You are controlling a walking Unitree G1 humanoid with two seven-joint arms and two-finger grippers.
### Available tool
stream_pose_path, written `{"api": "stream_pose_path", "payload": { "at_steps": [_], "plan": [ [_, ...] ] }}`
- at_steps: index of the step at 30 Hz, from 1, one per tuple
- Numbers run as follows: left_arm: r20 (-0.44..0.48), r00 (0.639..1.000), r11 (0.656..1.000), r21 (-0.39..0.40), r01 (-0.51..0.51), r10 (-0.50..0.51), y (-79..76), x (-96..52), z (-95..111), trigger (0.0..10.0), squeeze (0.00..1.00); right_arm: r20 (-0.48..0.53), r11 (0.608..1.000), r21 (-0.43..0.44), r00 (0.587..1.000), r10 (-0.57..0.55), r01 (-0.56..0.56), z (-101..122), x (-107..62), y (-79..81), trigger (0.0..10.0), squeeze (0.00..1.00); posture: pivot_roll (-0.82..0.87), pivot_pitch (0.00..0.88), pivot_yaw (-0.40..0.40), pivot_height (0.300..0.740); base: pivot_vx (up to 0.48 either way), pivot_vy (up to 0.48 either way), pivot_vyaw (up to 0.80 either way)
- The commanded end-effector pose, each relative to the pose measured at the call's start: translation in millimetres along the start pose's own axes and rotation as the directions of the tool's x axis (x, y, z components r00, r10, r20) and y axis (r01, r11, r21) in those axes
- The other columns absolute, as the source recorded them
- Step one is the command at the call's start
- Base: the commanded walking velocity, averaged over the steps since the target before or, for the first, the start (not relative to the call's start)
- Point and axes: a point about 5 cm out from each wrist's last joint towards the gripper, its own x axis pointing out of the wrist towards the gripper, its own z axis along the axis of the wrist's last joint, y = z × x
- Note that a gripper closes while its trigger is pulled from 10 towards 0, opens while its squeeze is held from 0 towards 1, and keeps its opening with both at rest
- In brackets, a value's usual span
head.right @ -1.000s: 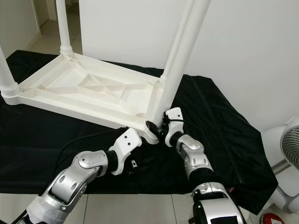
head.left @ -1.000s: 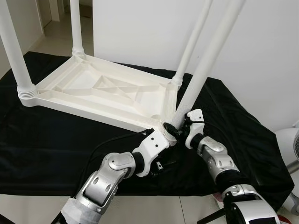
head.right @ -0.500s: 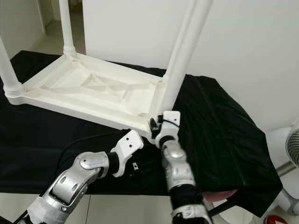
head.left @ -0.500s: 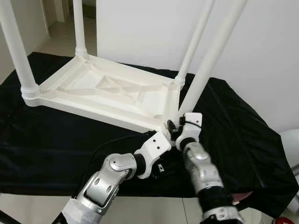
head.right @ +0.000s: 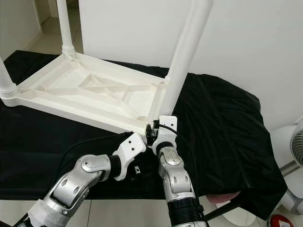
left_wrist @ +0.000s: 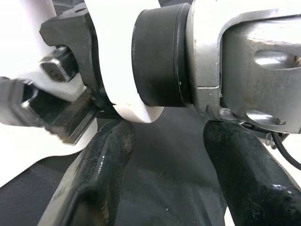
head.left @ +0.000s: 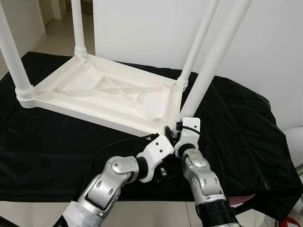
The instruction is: Building children table
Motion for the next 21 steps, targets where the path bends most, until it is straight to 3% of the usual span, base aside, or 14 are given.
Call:
{"api": "stream_pose_path", "payload": {
  "at_steps": [1, 7, 8, 9, 10, 12, 20, 21],
  "plan": [
    [0.014, 1.000, 1.000, 0.004, -0.008, 0.008, -2.7, 2.4, 4, 10.0, 0.00, -0.020, 1.000, 0.010, 1.000, 0.005, -0.005, -6, -0.3, -6.0, 10.0, 1.00, 0.03, 0.000, -0.153, 0.740, 0.000, 0.000, 0.00],
    [0.014, 1.000, 1.000, 0.004, -0.012, 0.012, -2.3, 2.3, 4, 10.0, 0.00, -0.004, 0.994, 0.017, 0.994, 0.106, -0.106, -4, 2.9, -17.6, 10.0, 1.00, 0.03, 0.000, -0.155, 0.740, 0.000, 0.000, 0.00],
    [0.013, 1.000, 1.000, 0.004, -0.012, 0.012, -2.1, 2.3, 4, 10.0, 0.00, 0.001, 0.991, 0.013, 0.991, 0.133, -0.133, -3, 3.5, -21.2, 10.0, 0.69, 0.03, 0.000, -0.154, 0.740, 0.000, 0.000, 0.00],
    [0.013, 1.000, 1.000, 0.004, -0.012, 0.012, -2.1, 2.3, 4, 10.0, 0.00, 0.001, 0.991, 0.013, 0.991, 0.133, -0.133, -3, 3.5, -21.2, 10.0, 0.69, 0.03, 0.000, -0.154, 0.740, 0.000, 0.000, 0.00],
    [0.014, 1.000, 1.000, 0.004, -0.013, 0.013, -2.0, 2.4, 4, 10.0, 0.00, 0.004, 0.988, 0.002, 0.988, 0.157, -0.157, -3, 4.2, -24.2, 10.0, 0.00, 0.03, 0.000, -0.154, 0.740, 0.000, 0.000, 0.00],
    [0.013, 1.000, 1.000, 0.005, -0.013, 0.013, -2.1, 2.4, 4, 10.0, 0.00, 0.016, 0.962, -0.065, 0.963, 0.268, -0.267, -1, 5.1, -30.5, 10.0, 0.00, 0.03, 0.000, -0.154, 0.740, 0.000, 0.000, 0.00],
    [0.012, 1.000, 1.000, 0.005, -0.013, 0.012, -1.3, 2.2, 4, 10.0, 0.00, 0.026, 0.902, -0.154, 0.911, 0.412, -0.403, 1, 7.3, -40.5, 10.0, 0.00, 0.03, 0.000, -0.152, 0.740, 0.000, 0.000, 0.00],
    [0.012, 1.000, 1.000, 0.006, -0.012, 0.012, -1.0, 2.2, 4, 10.0, 0.00, 0.008, 0.875, -0.176, 0.888, 0.460, -0.452, 0, 9.8, -42.0, 10.0, 0.00, 0.03, 0.000, -0.151, 0.740, 0.000, 0.000, 0.00]
  ]
}}
